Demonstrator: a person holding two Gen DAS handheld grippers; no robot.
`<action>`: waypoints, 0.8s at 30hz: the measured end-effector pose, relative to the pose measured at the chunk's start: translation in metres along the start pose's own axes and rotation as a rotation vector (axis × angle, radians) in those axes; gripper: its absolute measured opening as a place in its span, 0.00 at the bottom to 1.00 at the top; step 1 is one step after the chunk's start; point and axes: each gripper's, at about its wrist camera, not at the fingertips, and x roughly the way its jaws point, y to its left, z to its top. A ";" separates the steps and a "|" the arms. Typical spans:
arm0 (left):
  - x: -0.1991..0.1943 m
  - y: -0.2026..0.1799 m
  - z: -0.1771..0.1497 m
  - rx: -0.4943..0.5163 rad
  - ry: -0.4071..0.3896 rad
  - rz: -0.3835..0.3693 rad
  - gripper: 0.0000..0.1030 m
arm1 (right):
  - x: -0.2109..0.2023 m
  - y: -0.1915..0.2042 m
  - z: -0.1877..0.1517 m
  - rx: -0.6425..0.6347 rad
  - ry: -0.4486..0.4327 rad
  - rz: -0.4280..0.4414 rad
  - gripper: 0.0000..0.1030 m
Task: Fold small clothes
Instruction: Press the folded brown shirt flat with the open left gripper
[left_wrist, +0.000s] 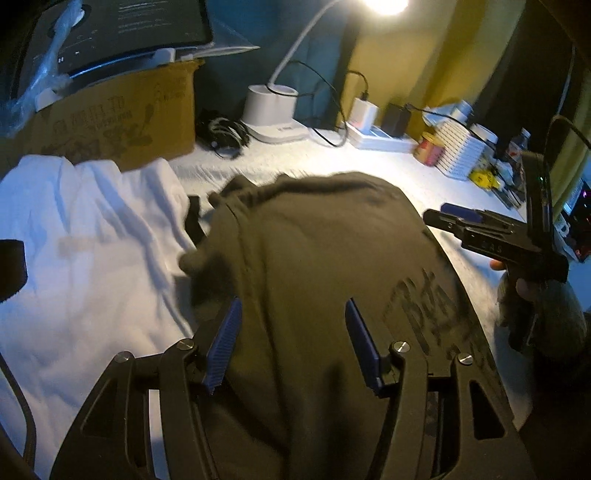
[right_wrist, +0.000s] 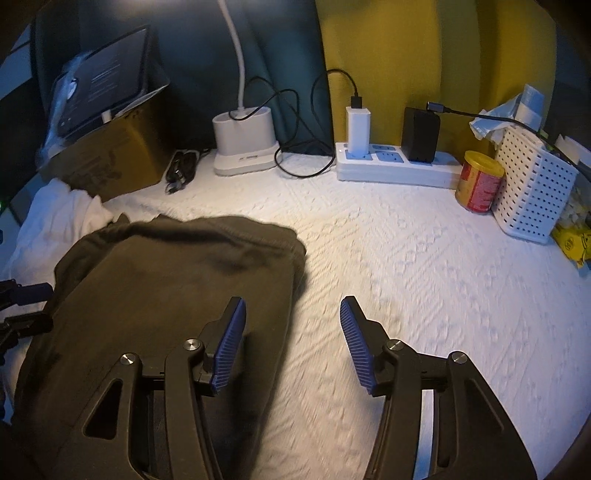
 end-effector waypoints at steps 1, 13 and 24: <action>-0.001 -0.004 -0.003 0.006 0.003 -0.004 0.57 | -0.001 0.001 -0.003 -0.001 0.005 0.004 0.55; 0.006 -0.014 -0.040 0.018 0.059 0.045 0.57 | -0.011 0.017 -0.038 -0.018 0.073 0.042 0.55; -0.008 -0.001 -0.051 -0.063 0.035 0.038 0.57 | -0.024 0.009 -0.049 0.024 0.074 0.057 0.55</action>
